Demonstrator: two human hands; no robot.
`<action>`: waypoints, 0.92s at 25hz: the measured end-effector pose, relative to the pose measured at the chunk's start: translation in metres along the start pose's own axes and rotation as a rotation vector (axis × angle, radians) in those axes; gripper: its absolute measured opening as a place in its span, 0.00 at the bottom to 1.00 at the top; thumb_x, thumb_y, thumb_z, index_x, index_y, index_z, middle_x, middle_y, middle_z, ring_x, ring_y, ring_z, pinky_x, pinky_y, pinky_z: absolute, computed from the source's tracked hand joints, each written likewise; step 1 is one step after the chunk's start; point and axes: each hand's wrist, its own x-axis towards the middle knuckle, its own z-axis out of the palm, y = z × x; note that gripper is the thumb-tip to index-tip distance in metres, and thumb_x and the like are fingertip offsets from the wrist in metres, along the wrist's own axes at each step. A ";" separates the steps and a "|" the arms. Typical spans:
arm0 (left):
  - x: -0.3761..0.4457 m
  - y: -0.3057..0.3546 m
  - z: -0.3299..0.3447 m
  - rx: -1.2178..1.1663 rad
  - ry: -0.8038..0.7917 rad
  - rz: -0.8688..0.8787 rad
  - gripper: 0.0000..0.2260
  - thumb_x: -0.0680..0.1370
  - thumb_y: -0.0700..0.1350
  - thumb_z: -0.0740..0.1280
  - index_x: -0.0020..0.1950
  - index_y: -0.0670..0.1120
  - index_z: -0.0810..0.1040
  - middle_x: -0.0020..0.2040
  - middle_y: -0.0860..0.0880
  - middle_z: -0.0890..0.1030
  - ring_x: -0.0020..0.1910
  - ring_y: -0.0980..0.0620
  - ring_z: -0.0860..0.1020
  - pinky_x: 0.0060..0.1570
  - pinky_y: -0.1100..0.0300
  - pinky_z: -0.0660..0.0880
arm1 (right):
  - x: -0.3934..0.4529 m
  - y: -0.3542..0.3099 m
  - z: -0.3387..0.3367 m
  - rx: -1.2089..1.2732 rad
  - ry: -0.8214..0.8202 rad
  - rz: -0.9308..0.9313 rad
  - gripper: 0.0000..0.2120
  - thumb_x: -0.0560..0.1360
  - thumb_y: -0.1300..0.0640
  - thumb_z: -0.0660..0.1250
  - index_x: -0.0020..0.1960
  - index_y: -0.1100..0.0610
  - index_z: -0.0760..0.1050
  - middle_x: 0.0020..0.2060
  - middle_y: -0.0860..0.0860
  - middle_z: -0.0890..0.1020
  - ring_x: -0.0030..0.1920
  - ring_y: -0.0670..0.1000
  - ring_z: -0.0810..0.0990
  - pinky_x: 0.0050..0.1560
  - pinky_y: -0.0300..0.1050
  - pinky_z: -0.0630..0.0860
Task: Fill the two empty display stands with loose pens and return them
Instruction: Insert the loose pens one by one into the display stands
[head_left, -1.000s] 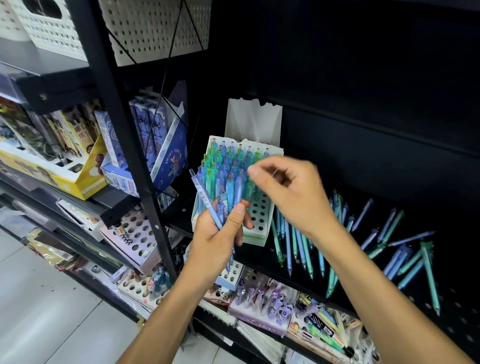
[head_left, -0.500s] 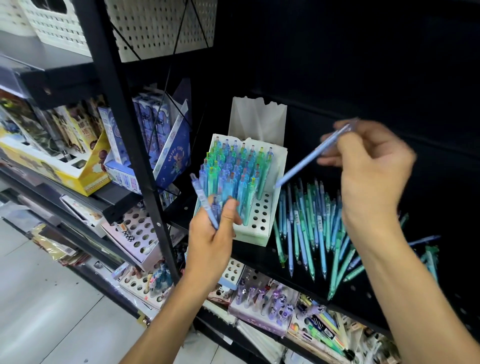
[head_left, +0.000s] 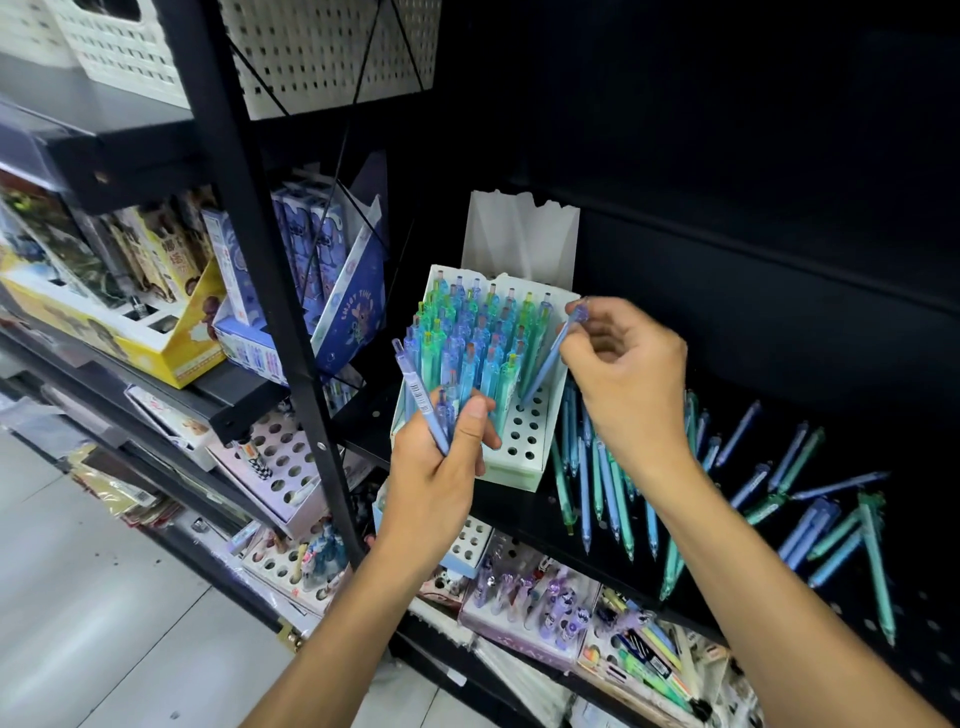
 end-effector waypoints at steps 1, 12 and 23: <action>0.000 -0.001 0.000 -0.005 -0.008 0.003 0.20 0.81 0.52 0.59 0.38 0.40 0.78 0.29 0.53 0.75 0.32 0.54 0.75 0.44 0.64 0.74 | -0.001 0.001 0.001 -0.020 -0.005 -0.011 0.07 0.75 0.62 0.69 0.52 0.55 0.81 0.38 0.44 0.82 0.38 0.40 0.80 0.42 0.30 0.76; 0.004 0.004 0.001 -0.071 -0.082 -0.025 0.16 0.82 0.52 0.59 0.43 0.45 0.80 0.33 0.43 0.78 0.31 0.52 0.73 0.39 0.61 0.73 | 0.007 -0.007 0.009 -0.491 -0.308 -0.084 0.10 0.78 0.58 0.66 0.58 0.55 0.81 0.44 0.48 0.85 0.42 0.48 0.83 0.51 0.46 0.81; 0.002 0.013 -0.001 -0.153 -0.377 -0.021 0.13 0.82 0.48 0.59 0.44 0.44 0.78 0.36 0.50 0.79 0.31 0.49 0.75 0.36 0.57 0.73 | -0.023 -0.025 -0.010 0.214 -0.403 0.050 0.03 0.75 0.55 0.74 0.46 0.54 0.81 0.39 0.55 0.82 0.34 0.54 0.80 0.38 0.52 0.78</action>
